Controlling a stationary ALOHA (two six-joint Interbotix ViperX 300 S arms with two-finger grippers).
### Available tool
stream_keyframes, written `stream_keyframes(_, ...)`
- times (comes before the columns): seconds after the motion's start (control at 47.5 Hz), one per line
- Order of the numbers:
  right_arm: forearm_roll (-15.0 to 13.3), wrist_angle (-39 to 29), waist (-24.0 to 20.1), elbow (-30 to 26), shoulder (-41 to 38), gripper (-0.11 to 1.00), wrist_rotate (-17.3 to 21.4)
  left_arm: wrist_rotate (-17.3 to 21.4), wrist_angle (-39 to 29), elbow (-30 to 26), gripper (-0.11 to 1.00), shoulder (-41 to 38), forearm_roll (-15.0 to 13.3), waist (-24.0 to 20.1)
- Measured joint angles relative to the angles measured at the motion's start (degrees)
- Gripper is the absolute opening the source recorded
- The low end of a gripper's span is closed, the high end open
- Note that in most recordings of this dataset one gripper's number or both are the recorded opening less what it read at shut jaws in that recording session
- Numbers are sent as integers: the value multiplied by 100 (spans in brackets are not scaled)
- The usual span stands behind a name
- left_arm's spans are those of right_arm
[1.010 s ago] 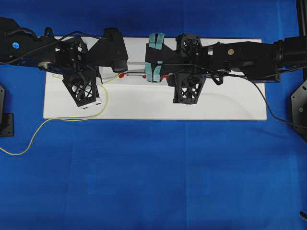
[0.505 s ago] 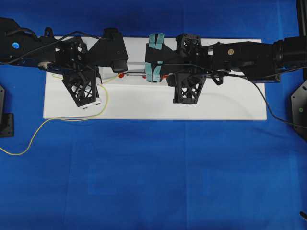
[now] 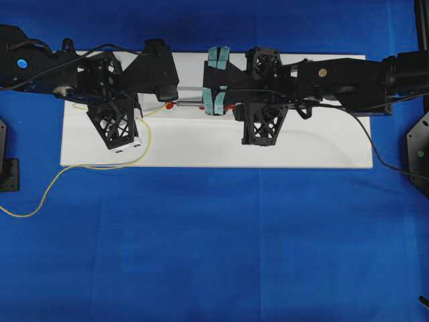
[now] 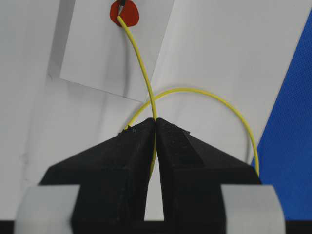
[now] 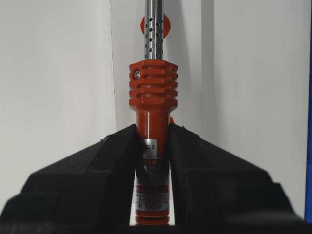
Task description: Touch the tip of the soldering iron to the tip of the solder at the mark.
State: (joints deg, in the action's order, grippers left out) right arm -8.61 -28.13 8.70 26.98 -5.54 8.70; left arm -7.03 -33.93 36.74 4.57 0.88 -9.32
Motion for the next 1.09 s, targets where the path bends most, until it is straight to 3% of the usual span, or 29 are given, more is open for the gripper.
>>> stream_keyframes(0.737, 0, 0, 0, 0, -9, 6, -18, -18, -9, 0, 1, 0, 0, 0)
stream_keyframes(1.095, 0, 0, 9, 0, -9, 6, -44, -105, -88, 334, 1, 835, 0, 105)
